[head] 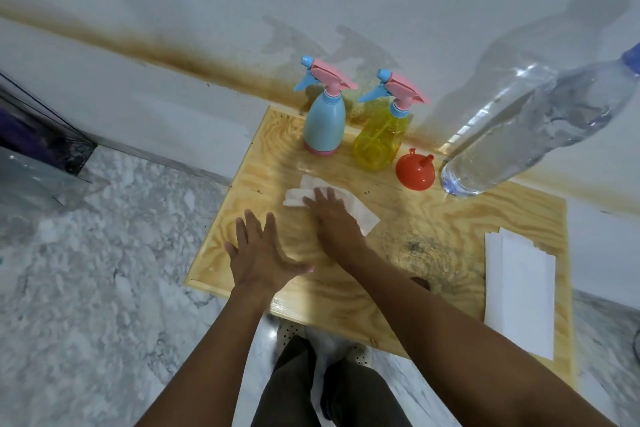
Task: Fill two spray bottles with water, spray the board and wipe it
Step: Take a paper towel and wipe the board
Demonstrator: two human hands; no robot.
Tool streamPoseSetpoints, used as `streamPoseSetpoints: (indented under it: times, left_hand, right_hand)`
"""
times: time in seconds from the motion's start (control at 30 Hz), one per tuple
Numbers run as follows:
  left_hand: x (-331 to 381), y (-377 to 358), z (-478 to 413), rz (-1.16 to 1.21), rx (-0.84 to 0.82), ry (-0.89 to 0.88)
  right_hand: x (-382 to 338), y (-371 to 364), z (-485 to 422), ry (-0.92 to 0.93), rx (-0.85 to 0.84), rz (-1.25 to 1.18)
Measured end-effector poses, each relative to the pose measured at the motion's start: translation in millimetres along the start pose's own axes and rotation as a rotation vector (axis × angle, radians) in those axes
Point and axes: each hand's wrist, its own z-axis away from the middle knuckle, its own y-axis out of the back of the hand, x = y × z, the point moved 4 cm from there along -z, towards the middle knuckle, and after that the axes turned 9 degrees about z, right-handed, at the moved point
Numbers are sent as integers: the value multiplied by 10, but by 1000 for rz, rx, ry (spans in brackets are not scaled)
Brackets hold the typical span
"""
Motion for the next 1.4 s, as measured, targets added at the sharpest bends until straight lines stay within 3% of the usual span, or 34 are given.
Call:
streamPoseSetpoints:
  times: [0.37, 0.47, 0.57, 0.73, 0.9, 1.0, 1.13, 1.27, 1.4]
  left_hand:
    - [-3, -8, -10, -12, 0, 8]
    - [7, -2, -7, -12, -1, 5]
    - [1, -4, -12, 4, -2, 9]
    - [3, -11, -13, 1, 4, 12]
    - [-28, -31, -31, 8, 9, -13]
    - [-28, -40, -37, -9, 14, -14]
    - [-25, -42, -40, 15, -12, 6]
    - [-31, -44, -32, 14, -15, 9]
    - [-26, -42, -32, 20, -16, 6]
  right_hand:
    - [80, -239, 434, 374, 12, 4]
    - [191, -129, 579, 353, 209, 13]
    - [276, -60, 573, 144, 344, -2]
    - [209, -282, 623, -38, 109, -164]
    - [-36, -148, 822, 65, -69, -164]
    - [-58, 73, 708, -3, 15, -354]
    - [2, 357, 190, -141, 249, -257]
    - [-27, 144, -209, -80, 15, -32]
    - [-96, -9, -98, 74, -15, 31]
